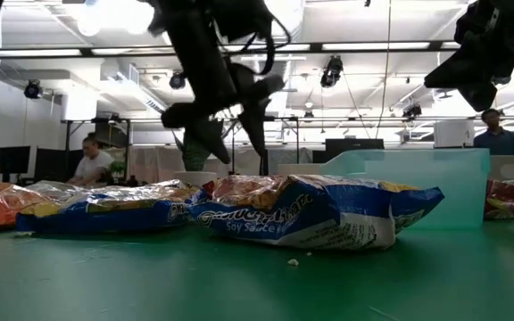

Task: Sort Maruchan noodles
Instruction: Put the orange noodle pack into the green bin

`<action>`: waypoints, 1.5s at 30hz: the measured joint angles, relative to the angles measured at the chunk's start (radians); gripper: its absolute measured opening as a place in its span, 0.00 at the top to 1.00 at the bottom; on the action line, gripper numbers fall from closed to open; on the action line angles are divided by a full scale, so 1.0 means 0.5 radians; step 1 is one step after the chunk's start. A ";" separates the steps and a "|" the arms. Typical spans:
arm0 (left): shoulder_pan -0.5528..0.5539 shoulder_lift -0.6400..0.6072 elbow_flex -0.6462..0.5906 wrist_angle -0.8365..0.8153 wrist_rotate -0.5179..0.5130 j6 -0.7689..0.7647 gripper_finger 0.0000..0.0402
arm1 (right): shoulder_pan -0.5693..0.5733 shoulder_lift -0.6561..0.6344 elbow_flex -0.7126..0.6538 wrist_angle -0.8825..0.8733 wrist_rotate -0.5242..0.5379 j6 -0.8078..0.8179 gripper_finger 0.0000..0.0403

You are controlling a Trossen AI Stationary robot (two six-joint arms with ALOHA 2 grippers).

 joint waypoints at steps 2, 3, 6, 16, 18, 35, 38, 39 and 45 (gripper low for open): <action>0.028 -0.026 -0.093 0.155 0.024 -0.002 0.28 | 0.001 0.000 -0.001 0.000 -0.008 0.000 0.93; 0.038 -0.038 -0.140 0.238 0.057 -0.007 0.28 | 0.001 0.000 -0.002 0.001 -0.008 0.000 0.93; 0.041 -0.042 -0.263 0.392 0.091 -0.067 0.28 | 0.001 0.000 -0.005 0.000 -0.008 0.000 0.93; 0.041 -0.041 -0.632 1.023 -0.092 -0.151 0.28 | 0.001 0.000 -0.013 0.014 -0.008 0.005 0.93; 0.040 -0.038 -0.683 1.111 -0.097 -0.159 0.29 | 0.001 0.000 -0.013 0.014 -0.008 0.005 0.93; 0.004 0.200 -0.736 1.469 -0.178 -0.195 0.55 | 0.001 0.000 -0.015 0.016 -0.008 0.006 0.93; -0.006 0.168 -0.739 1.434 -0.175 -0.183 0.71 | 0.001 0.000 -0.015 0.016 -0.007 0.006 0.93; -0.009 0.157 -0.739 1.428 -0.176 -0.156 0.77 | 0.001 0.000 -0.015 0.016 -0.008 0.006 0.93; -0.046 0.035 -0.748 1.359 -0.150 0.037 0.98 | 0.000 0.000 -0.015 0.017 -0.007 0.006 0.93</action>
